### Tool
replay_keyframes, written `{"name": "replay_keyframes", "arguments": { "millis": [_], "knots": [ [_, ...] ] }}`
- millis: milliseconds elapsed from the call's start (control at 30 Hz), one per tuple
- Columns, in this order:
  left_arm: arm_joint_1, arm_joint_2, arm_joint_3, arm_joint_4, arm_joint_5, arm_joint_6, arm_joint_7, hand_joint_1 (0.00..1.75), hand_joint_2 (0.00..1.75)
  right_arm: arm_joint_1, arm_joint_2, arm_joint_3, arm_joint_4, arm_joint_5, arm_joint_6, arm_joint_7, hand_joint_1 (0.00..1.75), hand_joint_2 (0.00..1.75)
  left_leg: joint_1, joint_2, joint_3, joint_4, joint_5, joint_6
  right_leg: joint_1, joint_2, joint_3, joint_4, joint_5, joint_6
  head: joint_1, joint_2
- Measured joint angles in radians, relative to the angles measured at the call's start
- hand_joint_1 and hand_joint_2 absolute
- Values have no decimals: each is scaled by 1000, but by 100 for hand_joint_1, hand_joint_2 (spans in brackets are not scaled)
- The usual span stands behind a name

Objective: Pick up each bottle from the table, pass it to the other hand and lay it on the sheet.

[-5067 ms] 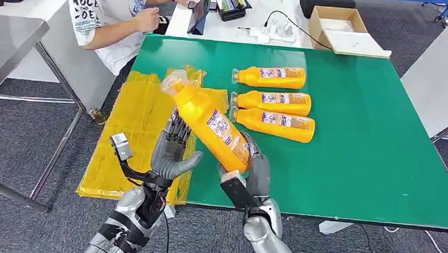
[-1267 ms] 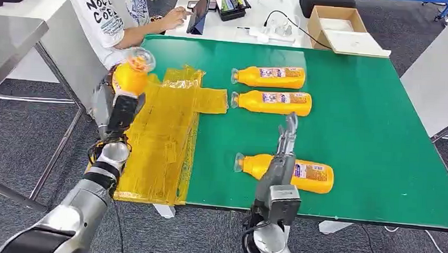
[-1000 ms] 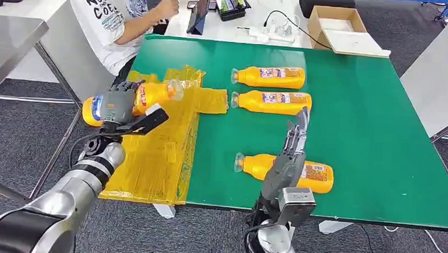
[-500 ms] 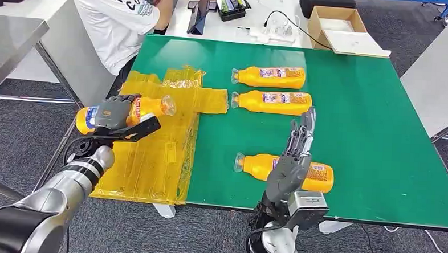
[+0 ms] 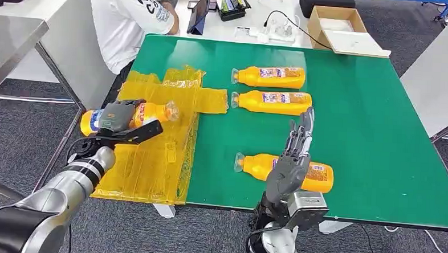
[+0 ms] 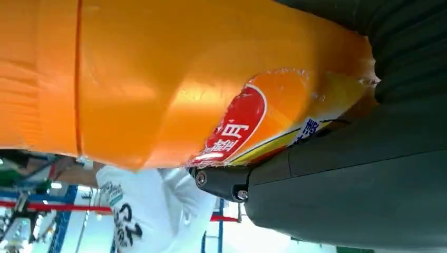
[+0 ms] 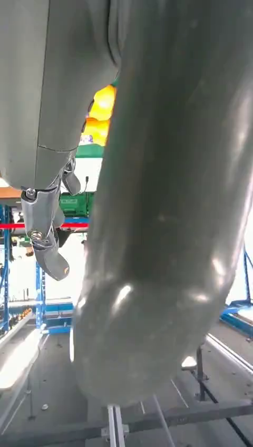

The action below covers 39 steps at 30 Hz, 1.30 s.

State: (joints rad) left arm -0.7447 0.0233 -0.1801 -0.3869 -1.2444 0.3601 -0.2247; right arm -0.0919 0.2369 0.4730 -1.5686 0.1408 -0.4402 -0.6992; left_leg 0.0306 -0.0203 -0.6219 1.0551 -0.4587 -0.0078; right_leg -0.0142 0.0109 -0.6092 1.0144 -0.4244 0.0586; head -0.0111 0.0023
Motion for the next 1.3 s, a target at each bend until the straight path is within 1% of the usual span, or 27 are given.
{"name": "replay_keyframes", "arguments": {
  "millis": [133,333,433,467,500,633,800,900,933,1267,1300],
  "knots": [
    [13,-5,0,3,0,-11,-9,175,175,0,0,0,0,-2,2,0,0,0,0,0,0,0,0,0,0,0,0,0,0,0,0,0],
    [24,-11,-2,10,-19,-77,-26,175,175,0,2,-9,5,-9,12,0,0,0,0,0,0,0,0,0,0,0,0,0,0,0,0,0],
    [31,-13,-3,12,-23,-87,-29,175,175,0,2,-13,6,-11,13,0,0,0,0,0,0,0,0,0,0,0,0,0,0,0,0,0],
    [33,-14,-3,13,-23,-89,-30,70,175,0,2,-15,8,-13,13,0,0,0,0,0,0,0,0,0,0,0,0,0,0,0,0,0],
    [32,-16,-4,17,-22,-93,-31,0,175,0,2,-18,10,-13,14,0,0,0,0,0,0,0,0,0,0,0,0,0,0,0,0,0],
    [34,-17,-5,20,-20,-142,-40,0,175,0,3,-25,11,-16,17,0,0,0,0,0,0,0,0,0,0,0,0,0,0,0,0,0],
    [33,-19,7,22,75,-305,-112,0,175,3,15,-53,15,-69,16,4,0,0,0,0,0,0,0,0,0,0,1,0,0,0,0,0],
    [27,-18,10,22,98,-370,-145,0,175,3,22,-79,23,-108,22,6,0,0,0,-1,1,0,0,0,0,-1,1,0,0,0,0,0],
    [26,-17,12,22,102,-377,-148,0,175,3,24,-84,25,-113,23,6,0,175,0,-1,1,0,0,0,0,0,1,0,0,0,0,0],
    [12,-22,24,22,152,-450,-145,0,175,3,51,-135,29,-149,6,2,0,175,0,-1,2,0,2,-1,0,0,2,0,0,0,0,0],
    [10,-23,25,22,168,-465,-149,0,0,3,52,-138,29,-151,6,2,0,175,0,-1,2,0,2,-1,0,0,2,1,0,0,0,0]
  ]
}}
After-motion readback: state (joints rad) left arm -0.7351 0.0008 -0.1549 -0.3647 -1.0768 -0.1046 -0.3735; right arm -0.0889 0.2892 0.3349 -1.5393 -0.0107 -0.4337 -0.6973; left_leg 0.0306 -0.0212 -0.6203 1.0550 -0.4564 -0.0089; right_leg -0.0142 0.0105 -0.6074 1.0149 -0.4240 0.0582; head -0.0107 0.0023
